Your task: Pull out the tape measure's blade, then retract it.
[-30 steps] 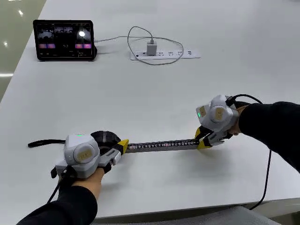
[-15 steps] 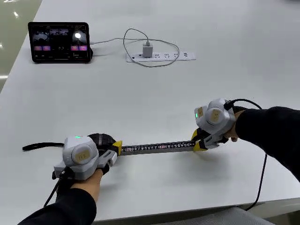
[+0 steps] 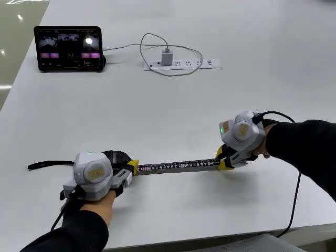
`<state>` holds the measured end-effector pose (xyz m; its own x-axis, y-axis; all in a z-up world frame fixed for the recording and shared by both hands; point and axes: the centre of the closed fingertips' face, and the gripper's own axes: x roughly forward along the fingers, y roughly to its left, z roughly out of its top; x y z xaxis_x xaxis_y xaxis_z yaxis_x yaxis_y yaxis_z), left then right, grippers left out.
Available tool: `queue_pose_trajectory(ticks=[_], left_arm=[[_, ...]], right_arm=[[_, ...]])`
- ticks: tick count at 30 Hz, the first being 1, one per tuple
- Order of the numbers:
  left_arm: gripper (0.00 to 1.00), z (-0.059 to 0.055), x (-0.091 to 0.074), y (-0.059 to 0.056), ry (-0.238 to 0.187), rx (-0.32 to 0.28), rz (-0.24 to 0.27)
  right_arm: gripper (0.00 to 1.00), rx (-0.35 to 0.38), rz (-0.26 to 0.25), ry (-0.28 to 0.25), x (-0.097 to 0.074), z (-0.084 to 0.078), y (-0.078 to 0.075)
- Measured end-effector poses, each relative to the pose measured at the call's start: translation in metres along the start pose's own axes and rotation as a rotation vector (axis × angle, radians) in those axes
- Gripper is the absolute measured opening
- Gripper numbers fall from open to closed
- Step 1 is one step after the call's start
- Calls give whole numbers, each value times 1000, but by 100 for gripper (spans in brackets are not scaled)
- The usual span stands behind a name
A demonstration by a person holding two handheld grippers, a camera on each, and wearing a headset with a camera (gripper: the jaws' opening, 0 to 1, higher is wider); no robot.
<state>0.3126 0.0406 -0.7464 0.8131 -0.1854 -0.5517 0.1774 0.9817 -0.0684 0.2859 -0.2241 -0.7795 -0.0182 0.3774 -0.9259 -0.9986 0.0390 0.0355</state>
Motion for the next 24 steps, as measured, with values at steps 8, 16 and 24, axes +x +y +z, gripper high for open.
queue_pose_trajectory(ticks=[8, 16, 24], left_arm=[[62, 0, 1, 0, 5, -3, -4], [62, -1, 1, 0, 7, -9, -8], [62, -1, 1, -1, 14, -10, -9]], right_arm=[[9, 10, -5, 0, 3, 5, -1], [10, 16, -3, 5, 4, 6, 0], [10, 19, -4, 32, 5, 9, 0]])
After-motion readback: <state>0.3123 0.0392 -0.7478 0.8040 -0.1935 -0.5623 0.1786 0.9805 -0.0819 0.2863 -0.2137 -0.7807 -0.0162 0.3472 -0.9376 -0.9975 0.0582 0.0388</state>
